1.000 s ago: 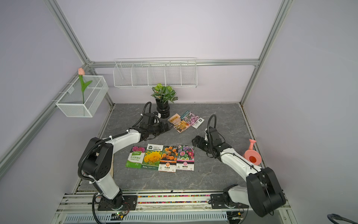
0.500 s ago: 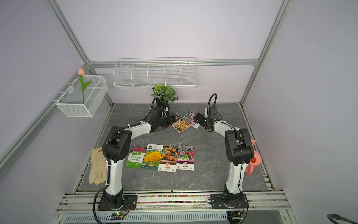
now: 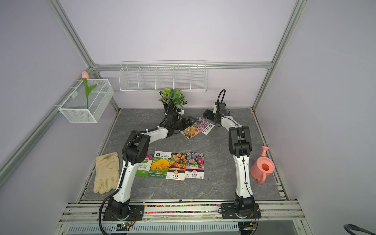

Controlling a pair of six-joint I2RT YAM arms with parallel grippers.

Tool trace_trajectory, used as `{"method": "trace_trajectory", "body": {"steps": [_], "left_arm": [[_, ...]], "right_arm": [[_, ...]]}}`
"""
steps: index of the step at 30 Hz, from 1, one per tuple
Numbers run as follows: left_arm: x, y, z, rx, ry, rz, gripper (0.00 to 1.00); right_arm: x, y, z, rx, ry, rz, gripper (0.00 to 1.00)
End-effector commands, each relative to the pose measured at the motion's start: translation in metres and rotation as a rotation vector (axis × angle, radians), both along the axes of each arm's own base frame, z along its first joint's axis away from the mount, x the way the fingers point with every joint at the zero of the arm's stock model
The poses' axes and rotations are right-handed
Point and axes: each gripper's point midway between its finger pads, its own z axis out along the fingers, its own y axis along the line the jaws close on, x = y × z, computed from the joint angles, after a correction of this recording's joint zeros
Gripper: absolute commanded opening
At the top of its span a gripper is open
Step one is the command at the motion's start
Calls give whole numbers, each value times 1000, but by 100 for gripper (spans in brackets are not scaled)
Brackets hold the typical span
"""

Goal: Arrange the seed packets in a row
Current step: Pick up the seed packet from the center of the board.

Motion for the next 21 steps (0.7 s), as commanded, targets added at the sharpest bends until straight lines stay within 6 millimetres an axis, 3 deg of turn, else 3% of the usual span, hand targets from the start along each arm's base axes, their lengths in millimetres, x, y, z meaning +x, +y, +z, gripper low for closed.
{"method": "trace_trajectory", "body": {"steps": [1, 8, 16, 21], "left_arm": [[1, -3, -15, -7, 50, 0, 100], [-13, -11, -29, -7, 111, -32, 100], [-34, -26, -31, -20, 144, -79, 99], [-47, -29, -25, -25, 140, -98, 89]], "right_arm": [[-15, 6, -21, 2, 93, 61, 94], [-56, 28, -48, 132, 223, 123, 91], [-114, 45, -50, 290, 268, 144, 84], [-139, 46, -45, 334, 263, 139, 81]]}}
